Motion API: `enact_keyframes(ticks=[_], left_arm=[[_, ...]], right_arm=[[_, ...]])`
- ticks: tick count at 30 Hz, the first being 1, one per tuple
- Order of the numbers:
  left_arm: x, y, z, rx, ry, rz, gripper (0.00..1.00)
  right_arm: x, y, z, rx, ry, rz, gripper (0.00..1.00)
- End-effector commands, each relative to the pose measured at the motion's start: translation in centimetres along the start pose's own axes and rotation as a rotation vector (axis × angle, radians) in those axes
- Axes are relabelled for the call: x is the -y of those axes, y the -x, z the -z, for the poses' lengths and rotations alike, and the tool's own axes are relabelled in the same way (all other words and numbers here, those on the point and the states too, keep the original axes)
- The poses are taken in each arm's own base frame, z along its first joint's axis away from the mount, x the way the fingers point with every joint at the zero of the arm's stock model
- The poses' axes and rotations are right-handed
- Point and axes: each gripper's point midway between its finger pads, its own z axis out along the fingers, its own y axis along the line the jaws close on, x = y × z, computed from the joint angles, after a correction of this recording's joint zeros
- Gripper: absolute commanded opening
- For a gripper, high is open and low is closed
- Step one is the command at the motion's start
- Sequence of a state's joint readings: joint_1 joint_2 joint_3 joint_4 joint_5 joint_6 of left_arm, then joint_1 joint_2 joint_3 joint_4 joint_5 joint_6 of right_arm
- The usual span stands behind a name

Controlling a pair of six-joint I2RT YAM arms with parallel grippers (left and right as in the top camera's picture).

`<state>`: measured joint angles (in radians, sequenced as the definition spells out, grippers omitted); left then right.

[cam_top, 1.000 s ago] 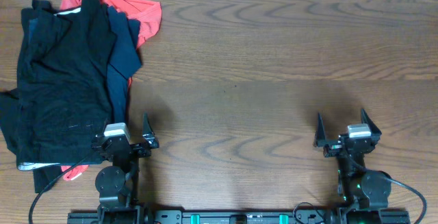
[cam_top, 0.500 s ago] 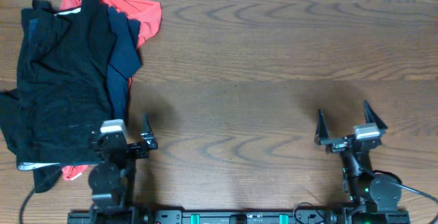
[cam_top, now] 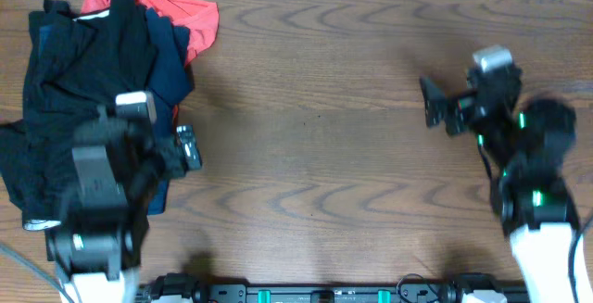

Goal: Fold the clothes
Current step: 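Reach the left gripper into the clothes pile and grasp the black shorts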

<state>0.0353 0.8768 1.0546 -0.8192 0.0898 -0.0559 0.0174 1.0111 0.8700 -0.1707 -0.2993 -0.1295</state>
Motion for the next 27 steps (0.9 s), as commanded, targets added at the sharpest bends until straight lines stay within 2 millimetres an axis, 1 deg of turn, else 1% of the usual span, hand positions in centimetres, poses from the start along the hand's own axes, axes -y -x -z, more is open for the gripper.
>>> enact_keyframes(ticks=[1, 2, 3, 6, 8, 10, 12, 14, 15, 17, 20, 21, 23, 27], left_arm=[[1.1, 1.9, -0.9, -0.099, -0.033, 0.004, 0.98], [1.2, 2.3, -1.5, -0.12, -0.037, 0.006, 0.98], [1.4, 2.5, -2.2, -0.136, -0.049, 0.008, 0.98], [1.7, 2.6, -4.5, -0.178, -0.064, 0.011, 0.98], [1.3, 2.4, -5.8, -0.204, -0.052, 0.022, 0.98], [0.1, 2.2, -6.6, -0.227, -0.026, 0.051, 0.98], [-2.4, 2.1, -7.0, -0.237, 0.031, 0.152, 0.98], [-5.9, 2.0, -6.8, -0.23, 0.129, 0.308, 0.98], [-8.3, 1.7, -6.5, -0.223, 0.195, 0.397, 0.98], [-12.3, 0.8, -5.5, -0.217, 0.29, 0.535, 0.98], [-16.9, -1.3, -3.7, -0.235, 0.397, 0.687, 0.98], [-18.2, -2.2, -3.1, -0.245, 0.428, 0.731, 0.98], [-20.1, -3.6, -2.2, -0.259, 0.472, 0.799, 0.98], [-22.5, -6.8, -0.9, -0.288, 0.551, 0.985, 0.98]], right_arm=[[-0.1, 0.7, -3.0, -0.097, 0.064, -0.026, 0.99], [0.0, 0.3, -4.1, -0.143, 0.086, -0.043, 0.99], [-0.1, 0.2, -4.8, -0.164, 0.105, -0.052, 0.99], [-0.9, -0.1, -7.2, -0.193, 0.195, -0.077, 0.99], [-1.5, -0.6, -8.5, -0.186, 0.256, -0.086, 0.99], [-2.5, -1.5, -9.0, -0.204, 0.327, -0.107, 0.99], [-3.4, -2.1, -9.4, -0.212, 0.391, -0.124, 0.99], [-3.6, -2.5, -9.7, -0.221, 0.411, -0.134, 0.99], [-3.6, -2.7, -9.8, -0.226, 0.412, -0.136, 0.99], [-3.6, -3.0, -10.0, -0.233, 0.413, -0.14, 0.99], [-3.6, -3.0, -10.0, -0.234, 0.413, -0.141, 0.99], [-3.6, -3.0, -10.0, -0.234, 0.413, -0.141, 0.99], [-3.6, -3.0, -10.0, -0.235, 0.413, -0.141, 0.99], [-3.7, -3.0, -10.0, -0.235, 0.415, -0.14, 0.99]])
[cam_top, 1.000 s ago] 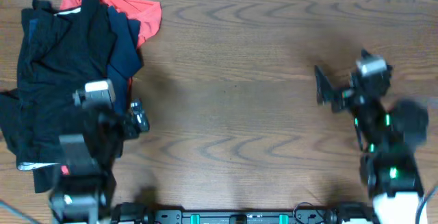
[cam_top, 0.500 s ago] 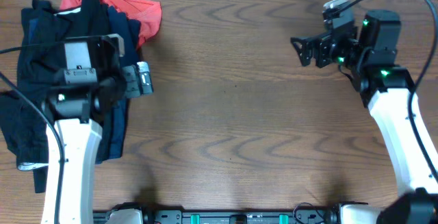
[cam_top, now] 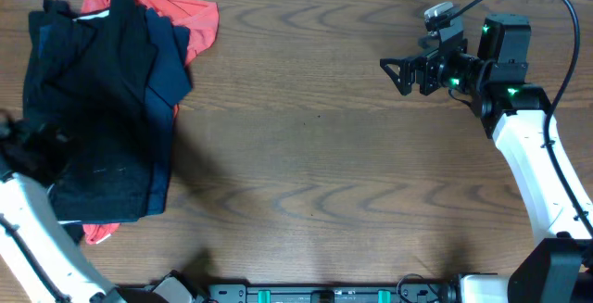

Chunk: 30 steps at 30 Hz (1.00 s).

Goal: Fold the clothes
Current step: 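Reach the left gripper into the clothes pile and grasp the black shorts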

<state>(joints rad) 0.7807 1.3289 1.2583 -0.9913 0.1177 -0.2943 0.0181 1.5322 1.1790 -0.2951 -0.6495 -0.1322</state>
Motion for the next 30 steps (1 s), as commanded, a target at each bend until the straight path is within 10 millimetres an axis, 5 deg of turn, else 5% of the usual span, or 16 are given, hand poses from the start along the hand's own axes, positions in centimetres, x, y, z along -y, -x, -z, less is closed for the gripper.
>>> enact_keyframes(ticks=[1, 5, 9, 22, 24, 28, 30], left_arm=[[-3.1, -0.7, -1.2, -0.045, 0.06, 0.169, 0.98], [-6.6, -1.1, -2.6, -0.049, 0.104, 0.333, 0.98], [-8.0, -1.5, -4.3, -0.048, 0.075, 0.399, 0.98], [-8.7, 0.6, -8.4, 0.096, 0.031, 0.308, 0.98], [-8.7, 0.5, -8.7, 0.084, 0.03, 0.309, 0.87], [-8.1, 0.2, -9.2, 0.054, -0.005, 0.317, 0.2], [-6.5, 0.4, -9.1, 0.048, -0.099, 0.32, 0.06]], right_arm=[[-0.8, 0.7, -0.1, 0.012, 0.031, 0.018, 0.99], [-0.9, 0.5, -0.1, 0.001, 0.034, 0.011, 0.99], [-1.3, 0.2, -0.4, -0.01, 0.041, 0.01, 0.99], [-2.3, -1.1, -1.8, -0.059, 0.06, 0.003, 0.99], [-2.2, -1.1, -1.8, -0.061, 0.06, 0.002, 0.99], [-2.2, -1.1, -1.8, -0.059, 0.06, 0.004, 0.98], [-2.2, -1.0, -1.8, -0.056, 0.059, 0.006, 0.94]])
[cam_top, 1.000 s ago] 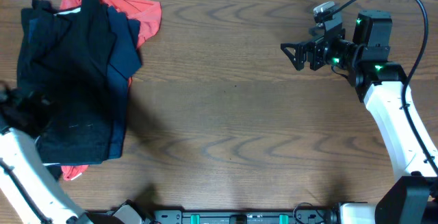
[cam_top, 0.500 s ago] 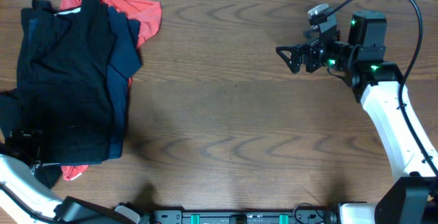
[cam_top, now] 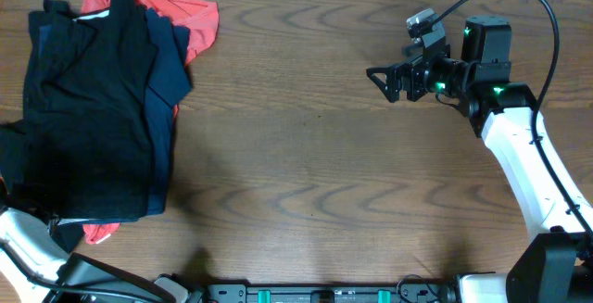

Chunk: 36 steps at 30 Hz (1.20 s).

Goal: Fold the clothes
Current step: 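Reach the left gripper into the clothes pile and grasp the black shorts, then drag the black shorts with the left gripper rightward onto open table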

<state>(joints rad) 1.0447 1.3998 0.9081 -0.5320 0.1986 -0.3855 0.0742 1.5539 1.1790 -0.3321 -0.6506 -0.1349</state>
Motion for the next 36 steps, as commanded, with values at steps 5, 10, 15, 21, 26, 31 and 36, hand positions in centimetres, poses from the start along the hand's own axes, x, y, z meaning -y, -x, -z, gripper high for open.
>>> enact_keyframes(ticks=[5, 10, 15, 21, 26, 31, 36], left_arm=[[8.9, -1.4, 2.5, -0.095, -0.491, -0.072, 0.06], [15.5, -5.7, 5.8, -0.149, -0.666, -0.271, 0.06], [24.2, -16.7, 9.7, -0.29, -0.87, -0.542, 0.06], [31.5, -32.9, 14.5, -0.305, -1.101, -0.851, 0.06], [32.7, -44.9, 17.3, -0.304, -1.27, -0.969, 0.06], [30.7, -54.5, 17.7, -0.415, -1.322, -0.999, 0.06], [28.4, -60.1, 19.1, -0.508, -1.343, -1.07, 0.06]], right_arm=[[0.3, 1.3, 0.1, 0.036, -0.007, 0.025, 0.76], [1.2, 4.2, 1.9, 0.148, -0.042, 0.024, 0.68], [2.0, 7.1, 5.3, 0.259, -0.1, 0.065, 0.81], [3.5, 7.3, 8.8, 0.287, -0.17, 0.039, 0.82], [5.5, 7.0, 11.2, 0.302, -0.231, -0.014, 0.85], [7.1, 6.2, 12.5, 0.296, -0.274, -0.055, 0.87], [8.2, 5.7, 13.3, 0.295, -0.301, -0.078, 0.88]])
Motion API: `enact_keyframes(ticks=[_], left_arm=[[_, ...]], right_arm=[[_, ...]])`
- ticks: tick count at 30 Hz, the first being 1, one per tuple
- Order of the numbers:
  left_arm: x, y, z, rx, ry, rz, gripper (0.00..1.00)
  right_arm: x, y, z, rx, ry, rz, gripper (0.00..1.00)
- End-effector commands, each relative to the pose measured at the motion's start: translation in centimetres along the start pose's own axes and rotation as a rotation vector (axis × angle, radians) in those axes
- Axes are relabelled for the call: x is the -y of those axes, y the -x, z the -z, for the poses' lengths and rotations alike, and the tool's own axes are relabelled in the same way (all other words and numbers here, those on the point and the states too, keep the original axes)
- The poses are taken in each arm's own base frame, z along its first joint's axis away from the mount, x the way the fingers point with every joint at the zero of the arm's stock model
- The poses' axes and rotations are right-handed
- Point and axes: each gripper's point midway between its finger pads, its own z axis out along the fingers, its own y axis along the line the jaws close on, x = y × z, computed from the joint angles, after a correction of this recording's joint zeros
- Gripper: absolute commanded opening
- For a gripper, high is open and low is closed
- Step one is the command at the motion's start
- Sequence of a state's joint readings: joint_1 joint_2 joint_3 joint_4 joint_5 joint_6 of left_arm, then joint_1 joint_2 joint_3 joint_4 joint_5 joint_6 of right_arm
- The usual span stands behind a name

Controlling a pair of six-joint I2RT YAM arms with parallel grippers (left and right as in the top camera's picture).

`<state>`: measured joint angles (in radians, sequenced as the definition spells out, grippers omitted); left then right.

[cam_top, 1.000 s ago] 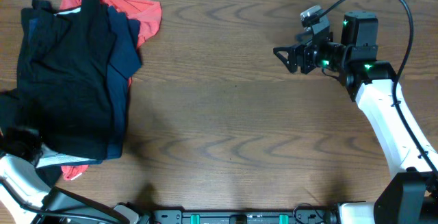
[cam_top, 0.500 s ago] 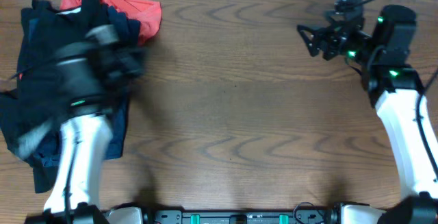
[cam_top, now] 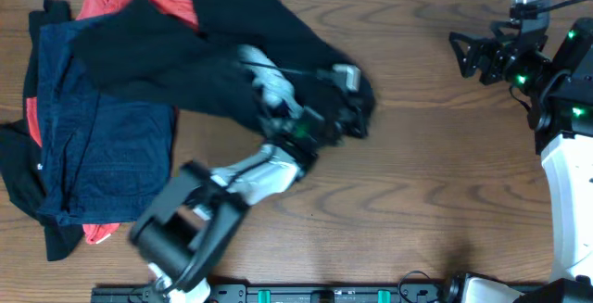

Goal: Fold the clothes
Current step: 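Drag the black shorts with the left gripper rightward onto open table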

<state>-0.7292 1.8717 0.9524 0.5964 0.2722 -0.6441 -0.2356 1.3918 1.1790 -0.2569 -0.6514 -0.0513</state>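
Note:
In the overhead view a black garment [cam_top: 185, 53] stretches from the top of the clothes pile out to the table's middle. My left gripper [cam_top: 359, 118] is shut on its right end, with cloth draped over the fingers and wrist. The pile at the left shows a navy garment [cam_top: 102, 145] on top. Beneath it lie a red garment and more black cloth [cam_top: 18, 178]. My right gripper [cam_top: 460, 55] hangs open and empty at the far right, well away from the clothes.
The left arm [cam_top: 195, 229] runs across the table from the front left to the middle. The wooden table [cam_top: 417, 201] shows bare wood at the right and front. The right arm's white link [cam_top: 565, 192] stands along the right edge.
The left arm was off at the front left corner; now it reaches the table's middle with the black garment pulled rightwards off the pile, baring the navy one. The right gripper has moved right.
First the left arm hung over the pile's right edge and the right arm stood at the right. Then the left arm lay at the left edge while the right gripper stood open near the middle right. Now the left holds the black garment and the right is far right.

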Motion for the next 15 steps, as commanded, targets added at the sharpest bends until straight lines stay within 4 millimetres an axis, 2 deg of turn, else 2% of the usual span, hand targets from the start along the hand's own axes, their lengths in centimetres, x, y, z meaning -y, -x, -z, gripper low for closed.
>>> enact_keyframes(ticks=[1, 9, 15], left_arm=[[4.2, 1.3, -0.7, 0.044, -0.076, -0.018, 0.06], [8.6, 2.9, -0.3, 0.054, -0.191, -0.052, 0.06], [11.4, 5.1, 2.0, 0.1, -0.242, -0.151, 0.09]], right_arm=[[0.6, 1.2, 1.0, 0.03, -0.021, -0.005, 0.88], [1.6, 1.2, 1.5, 0.036, -0.045, -0.014, 0.89], [2.1, 1.3, 1.8, 0.039, -0.058, -0.019, 0.9]])
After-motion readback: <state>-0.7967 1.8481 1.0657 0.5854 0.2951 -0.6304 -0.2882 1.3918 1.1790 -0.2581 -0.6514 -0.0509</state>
